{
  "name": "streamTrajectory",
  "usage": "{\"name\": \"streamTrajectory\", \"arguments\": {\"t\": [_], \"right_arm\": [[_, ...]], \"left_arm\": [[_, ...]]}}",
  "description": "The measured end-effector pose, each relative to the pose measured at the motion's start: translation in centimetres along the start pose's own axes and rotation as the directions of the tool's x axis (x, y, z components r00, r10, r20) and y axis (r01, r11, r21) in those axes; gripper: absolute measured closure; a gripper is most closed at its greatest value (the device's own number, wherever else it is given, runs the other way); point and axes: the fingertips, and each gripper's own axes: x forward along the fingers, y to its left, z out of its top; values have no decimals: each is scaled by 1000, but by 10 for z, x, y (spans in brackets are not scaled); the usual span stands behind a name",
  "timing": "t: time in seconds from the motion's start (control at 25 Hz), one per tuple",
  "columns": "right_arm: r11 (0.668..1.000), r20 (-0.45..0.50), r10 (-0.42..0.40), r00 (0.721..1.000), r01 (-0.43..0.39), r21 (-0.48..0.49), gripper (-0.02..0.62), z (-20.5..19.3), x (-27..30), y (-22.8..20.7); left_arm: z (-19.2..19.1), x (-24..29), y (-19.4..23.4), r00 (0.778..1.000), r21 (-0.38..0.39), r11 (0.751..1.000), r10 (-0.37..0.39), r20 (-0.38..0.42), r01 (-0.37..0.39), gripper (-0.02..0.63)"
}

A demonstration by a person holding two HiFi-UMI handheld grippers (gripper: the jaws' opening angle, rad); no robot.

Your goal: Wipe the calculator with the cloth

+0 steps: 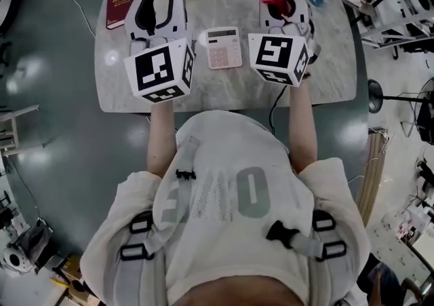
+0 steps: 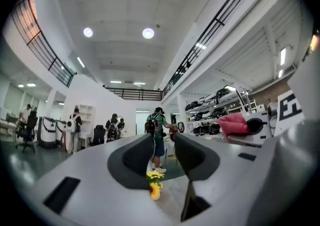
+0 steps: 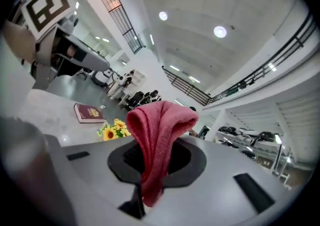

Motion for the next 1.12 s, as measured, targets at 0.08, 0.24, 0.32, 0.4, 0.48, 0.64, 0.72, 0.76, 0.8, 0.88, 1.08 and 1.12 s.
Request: {"name": "streamTrajectory", "arguments": {"t": [0.08,0.24,0.32,0.4,0.48,0.64,0.72,0.76,0.8,0.88,1.08,1.12], "right_arm": [[995,15,-28,999,27,92,538,-5,-10,-9],[958,33,-46,998,35,286,538,-21,-30,-13],[935,45,-55,997,35,352,538,-30,-43,-13],[912,52,-60,997,34,409,538,-39,-55,-12],[887,49,-54,997,25,461,538,-48,-65,-8],[862,30,-10,999,-7,507,540,-62,-76,6],[867,28,6,1000,-19,498,540,-63,-77,12],[871,30,9,1000,-23,491,540,-61,-78,13],[875,34,12,999,-27,483,540,-60,-78,14],[881,45,15,999,-34,472,540,-56,-78,13],[883,52,9,999,-32,469,540,-56,-78,7],[883,49,7,999,-29,468,540,-57,-79,5]], "left_arm": [[-1,-6,-10,1000,52,999,-6,22,5,493],[-19,-16,-17,1000,59,998,-5,17,4,562],[-23,-20,-18,1000,61,998,-3,11,2,577],[-22,-22,-20,1000,67,998,-4,23,3,582],[-18,-23,-22,999,81,997,-4,34,1,584],[-19,-21,-25,1000,89,996,-7,27,5,584],[-19,-23,-27,999,71,997,-17,34,15,584],[-18,-24,-27,999,55,998,-25,41,23,584],[-17,-24,-28,999,43,999,-29,46,27,584],[-17,-25,-28,999,45,999,-26,47,24,584],[-19,-26,-28,999,62,998,-11,31,9,584],[-19,-26,-28,1000,63,998,-8,29,7,584]]}}
